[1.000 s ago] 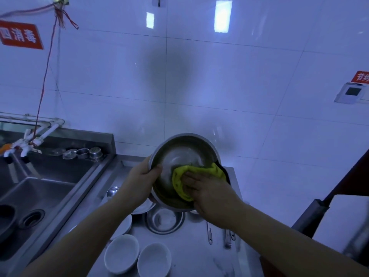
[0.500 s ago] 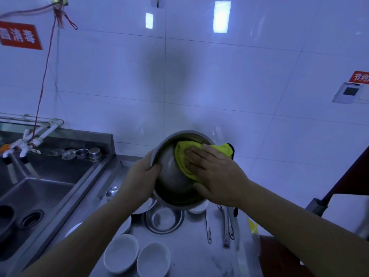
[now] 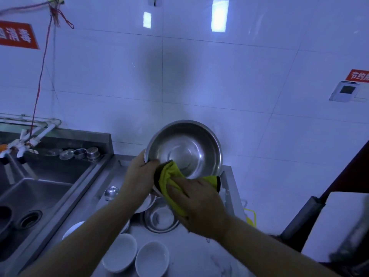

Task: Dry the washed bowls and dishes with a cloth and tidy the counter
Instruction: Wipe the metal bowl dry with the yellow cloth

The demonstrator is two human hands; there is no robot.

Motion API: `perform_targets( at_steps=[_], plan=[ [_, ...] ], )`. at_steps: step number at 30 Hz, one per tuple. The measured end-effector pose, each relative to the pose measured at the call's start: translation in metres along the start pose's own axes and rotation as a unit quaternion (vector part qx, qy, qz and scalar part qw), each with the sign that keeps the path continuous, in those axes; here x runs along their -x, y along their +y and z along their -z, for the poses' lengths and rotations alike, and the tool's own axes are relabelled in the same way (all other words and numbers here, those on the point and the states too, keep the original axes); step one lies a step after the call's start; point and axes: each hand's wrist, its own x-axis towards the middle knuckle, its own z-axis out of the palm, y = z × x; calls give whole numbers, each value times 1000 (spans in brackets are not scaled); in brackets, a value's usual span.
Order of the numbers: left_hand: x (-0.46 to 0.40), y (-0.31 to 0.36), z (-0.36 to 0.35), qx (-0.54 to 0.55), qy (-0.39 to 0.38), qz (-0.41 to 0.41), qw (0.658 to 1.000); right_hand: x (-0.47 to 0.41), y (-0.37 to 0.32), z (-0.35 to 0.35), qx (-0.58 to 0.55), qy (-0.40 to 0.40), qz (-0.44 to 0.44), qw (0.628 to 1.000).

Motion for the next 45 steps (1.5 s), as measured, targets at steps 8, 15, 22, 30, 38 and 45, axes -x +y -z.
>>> perform_targets(
  at_steps=[8,15,22,30,38,45],
  plan=[
    [-29,26,28,-185,-152,17,971,4,67,16,90,55,171,980],
    [0,1,18,-573,-85,-440,686,6,63,24,63,15,60,996],
    [4,-7,8,-485,-121,-357,789,5,60,34,51,91,-33,994],
    [8,-16,-11,20,-76,-18,997,-2,49,34,-61,29,-189,980],
    [6,-6,-35,236,-21,135,962,-16,0,11,-14,85,-96,992],
    [5,-6,-36,243,-27,137,960,-31,8,16,-30,117,-105,987]
  ],
)
